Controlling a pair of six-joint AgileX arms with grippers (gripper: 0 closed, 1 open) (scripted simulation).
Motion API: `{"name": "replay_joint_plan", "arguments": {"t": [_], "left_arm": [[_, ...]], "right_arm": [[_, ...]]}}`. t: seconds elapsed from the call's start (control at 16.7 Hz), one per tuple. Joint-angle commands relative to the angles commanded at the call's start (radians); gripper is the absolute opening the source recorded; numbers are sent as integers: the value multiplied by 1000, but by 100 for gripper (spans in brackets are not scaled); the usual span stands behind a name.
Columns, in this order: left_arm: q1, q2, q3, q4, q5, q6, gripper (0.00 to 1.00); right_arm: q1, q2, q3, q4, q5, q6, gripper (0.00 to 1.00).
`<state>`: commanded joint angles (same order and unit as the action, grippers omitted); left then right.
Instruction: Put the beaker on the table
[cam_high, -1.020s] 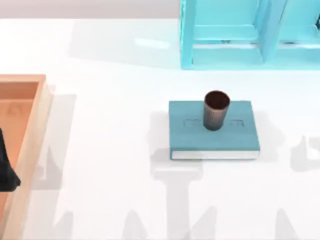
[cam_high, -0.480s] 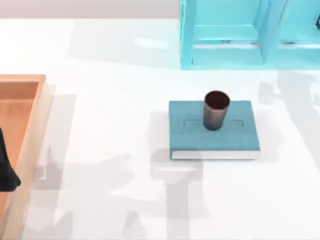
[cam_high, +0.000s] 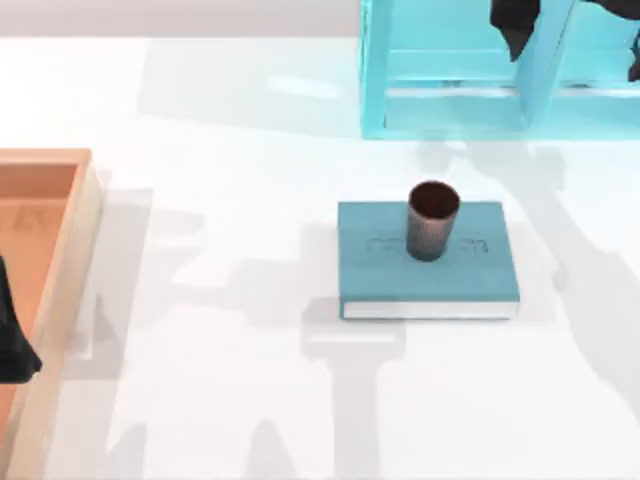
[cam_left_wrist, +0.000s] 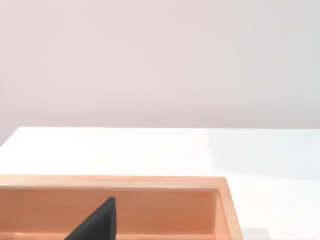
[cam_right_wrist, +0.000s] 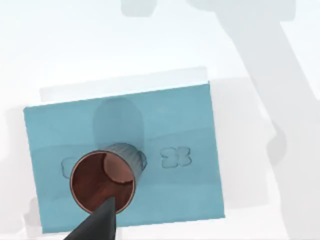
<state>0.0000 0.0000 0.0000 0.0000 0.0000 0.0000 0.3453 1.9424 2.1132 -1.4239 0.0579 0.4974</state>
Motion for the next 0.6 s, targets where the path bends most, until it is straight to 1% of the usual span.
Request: {"name": "replay_joint_plan", "arguments": {"t": [0.3,0.6], "left_arm": [[0,0,0,0,0,0,100],[0,0,0,0,0,0,100]], "right_arm": [[154,265,252,-155,-1,76,100],[240,380,358,-215,-4,111,100]]}}
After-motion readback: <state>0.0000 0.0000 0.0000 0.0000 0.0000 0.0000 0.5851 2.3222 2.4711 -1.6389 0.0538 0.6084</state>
